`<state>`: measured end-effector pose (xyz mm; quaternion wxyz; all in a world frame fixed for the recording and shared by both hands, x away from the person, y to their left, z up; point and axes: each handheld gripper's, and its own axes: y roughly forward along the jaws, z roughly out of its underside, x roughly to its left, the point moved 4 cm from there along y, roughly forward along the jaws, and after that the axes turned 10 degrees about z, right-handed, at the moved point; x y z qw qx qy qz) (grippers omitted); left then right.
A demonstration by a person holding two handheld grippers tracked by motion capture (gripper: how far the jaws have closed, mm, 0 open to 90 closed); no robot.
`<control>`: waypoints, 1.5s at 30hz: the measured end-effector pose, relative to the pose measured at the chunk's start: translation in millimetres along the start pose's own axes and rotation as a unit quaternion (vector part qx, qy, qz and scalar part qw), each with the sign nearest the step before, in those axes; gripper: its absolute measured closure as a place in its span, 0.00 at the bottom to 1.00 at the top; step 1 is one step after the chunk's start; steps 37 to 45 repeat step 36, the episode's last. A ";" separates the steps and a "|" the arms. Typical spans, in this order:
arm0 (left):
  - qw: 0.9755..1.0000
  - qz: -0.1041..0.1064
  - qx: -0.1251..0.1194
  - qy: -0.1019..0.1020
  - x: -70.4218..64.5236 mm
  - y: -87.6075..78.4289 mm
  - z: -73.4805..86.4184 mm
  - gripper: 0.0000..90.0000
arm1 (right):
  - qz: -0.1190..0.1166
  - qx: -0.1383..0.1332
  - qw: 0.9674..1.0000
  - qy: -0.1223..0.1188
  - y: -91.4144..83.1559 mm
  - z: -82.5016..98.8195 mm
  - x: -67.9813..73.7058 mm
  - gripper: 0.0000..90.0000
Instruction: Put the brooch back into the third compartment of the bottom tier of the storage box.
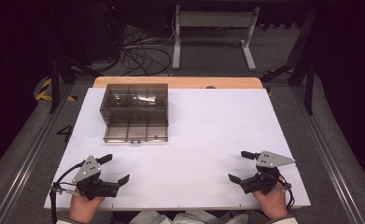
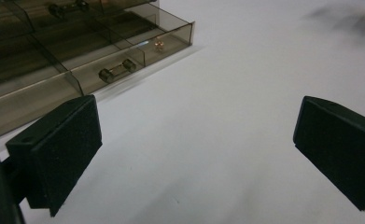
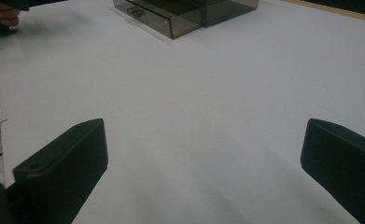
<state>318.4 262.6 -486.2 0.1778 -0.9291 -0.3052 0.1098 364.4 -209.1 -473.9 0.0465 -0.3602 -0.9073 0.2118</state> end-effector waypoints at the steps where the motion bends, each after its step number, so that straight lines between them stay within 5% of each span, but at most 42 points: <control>1: 1.000 0.000 -0.001 0.001 -0.5 -0.6 0.0 0.02 | 0.000 0.001 1.000 0.000 -0.1 0.0 0.2 0.02; 12: 1.000 0.005 -0.017 -0.016 3.4 -2.5 -3.0 0.02 | 0.000 0.000 1.000 -0.003 0.2 0.0 0.2 0.02; 45: 1.000 -0.005 -0.016 -0.007 1.2 -3.5 -4.0 0.02 | -0.001 0.001 1.000 -0.003 0.8 0.1 0.3 0.02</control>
